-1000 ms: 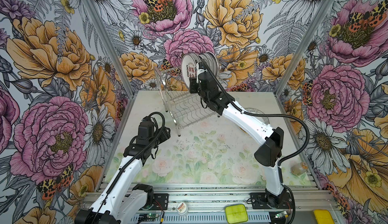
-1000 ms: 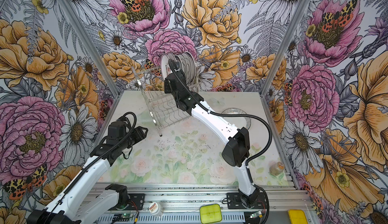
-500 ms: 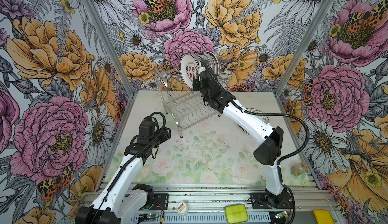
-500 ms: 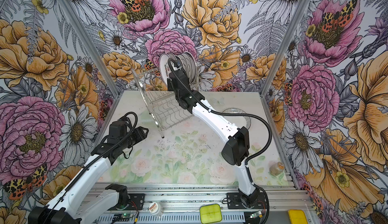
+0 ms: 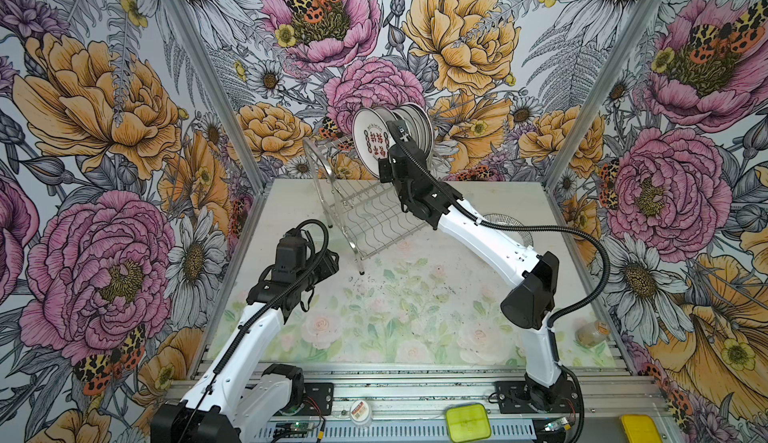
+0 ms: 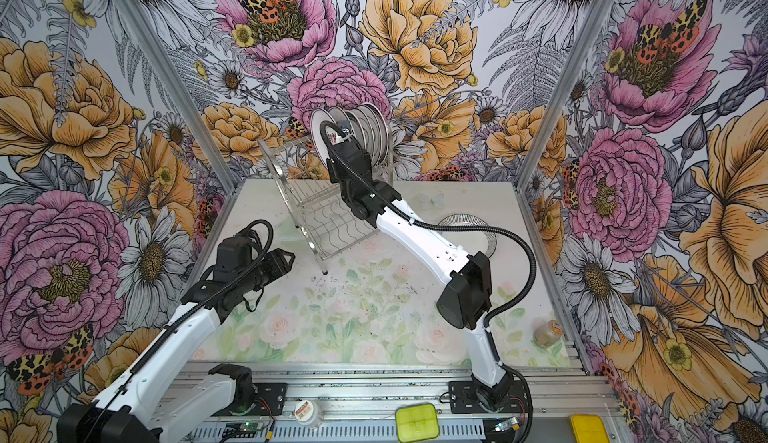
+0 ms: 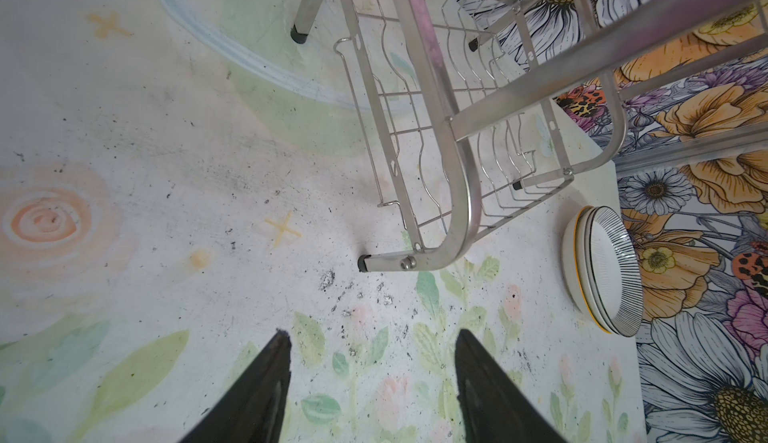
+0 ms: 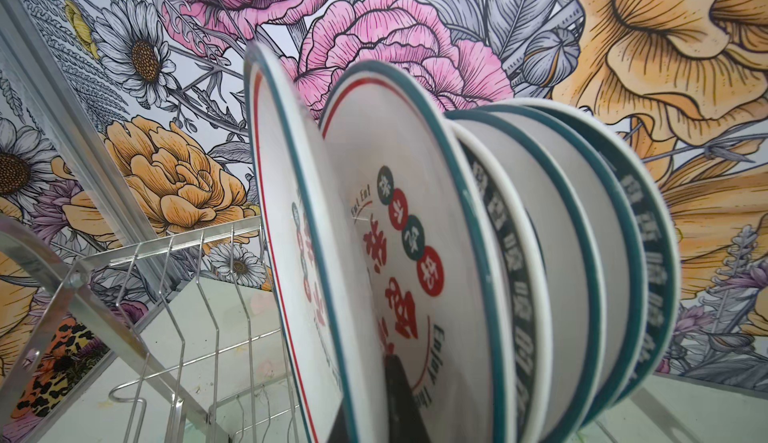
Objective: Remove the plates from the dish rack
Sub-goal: 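Lift the white red-printed plate up out of the rack with the right gripper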
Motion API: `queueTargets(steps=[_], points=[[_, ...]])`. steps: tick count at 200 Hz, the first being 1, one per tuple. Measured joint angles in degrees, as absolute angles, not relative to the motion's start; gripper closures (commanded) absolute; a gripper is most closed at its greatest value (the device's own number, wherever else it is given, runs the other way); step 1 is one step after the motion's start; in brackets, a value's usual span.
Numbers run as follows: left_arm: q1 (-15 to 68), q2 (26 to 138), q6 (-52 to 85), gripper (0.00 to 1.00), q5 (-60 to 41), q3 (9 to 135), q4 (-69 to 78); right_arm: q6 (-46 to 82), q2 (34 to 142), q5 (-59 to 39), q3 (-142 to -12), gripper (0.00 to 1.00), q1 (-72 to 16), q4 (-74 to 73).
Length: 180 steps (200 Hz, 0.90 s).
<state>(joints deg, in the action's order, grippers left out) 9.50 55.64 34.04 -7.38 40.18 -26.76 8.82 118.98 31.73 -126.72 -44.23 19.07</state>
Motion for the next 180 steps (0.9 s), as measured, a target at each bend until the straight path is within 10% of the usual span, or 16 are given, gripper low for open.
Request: queueTargets(steps=[119, 180], points=[[10.3, 55.1, 34.3, 0.22, -8.1, 41.0, -27.2, -1.0, 119.0, 32.9, -140.7, 1.00, -45.5, 13.2], [14.0, 52.0, 34.0, 0.18, -9.4, 41.0, -27.2, 5.1, 101.9, 25.2, -117.7, 1.00, -46.9, 13.5]])
